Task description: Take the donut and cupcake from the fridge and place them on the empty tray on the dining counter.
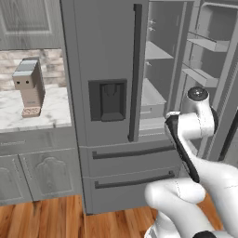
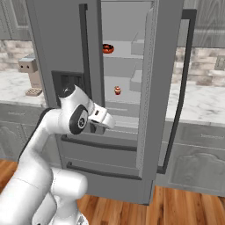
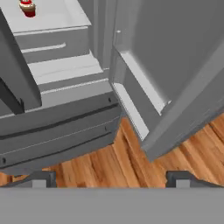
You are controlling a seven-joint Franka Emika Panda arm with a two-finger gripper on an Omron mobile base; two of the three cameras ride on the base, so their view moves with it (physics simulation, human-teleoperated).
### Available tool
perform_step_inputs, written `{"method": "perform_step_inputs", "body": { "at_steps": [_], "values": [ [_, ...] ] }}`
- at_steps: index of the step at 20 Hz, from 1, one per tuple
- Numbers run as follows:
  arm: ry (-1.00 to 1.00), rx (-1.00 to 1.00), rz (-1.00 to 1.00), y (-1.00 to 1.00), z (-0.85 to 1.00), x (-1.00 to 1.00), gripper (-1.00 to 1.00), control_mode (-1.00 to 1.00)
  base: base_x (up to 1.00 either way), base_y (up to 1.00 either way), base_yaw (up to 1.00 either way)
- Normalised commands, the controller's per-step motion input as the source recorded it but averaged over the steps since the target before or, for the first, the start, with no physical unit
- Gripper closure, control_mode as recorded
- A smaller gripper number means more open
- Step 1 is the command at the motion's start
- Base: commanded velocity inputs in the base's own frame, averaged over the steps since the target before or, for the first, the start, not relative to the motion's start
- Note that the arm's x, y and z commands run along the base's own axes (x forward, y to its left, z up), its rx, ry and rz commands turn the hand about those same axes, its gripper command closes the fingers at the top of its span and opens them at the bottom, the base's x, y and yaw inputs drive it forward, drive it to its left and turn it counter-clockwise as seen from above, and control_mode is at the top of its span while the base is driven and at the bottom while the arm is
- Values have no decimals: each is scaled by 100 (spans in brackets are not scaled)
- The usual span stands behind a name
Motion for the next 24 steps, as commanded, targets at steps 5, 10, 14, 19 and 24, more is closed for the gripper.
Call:
{"method": "perform_step_inputs", "body": {
  "at_steps": [5, 10, 14, 19, 24],
  "values": [
    [-43, 1, 20, 82, 98, 1, -100, -100, 0, 0, 0],
    [-9, -21, 18, 100, 98, 26, -100, -100, 0, 0, 0],
    [-19, -15, 21, 71, 95, 26, -100, -100, 0, 0, 0],
    [-12, -4, 13, 23, 49, 33, -100, -100, 0, 0, 0],
    [-11, 3, 2, -7, 1, 48, -100, -100, 0, 0, 0]
  ]
}}
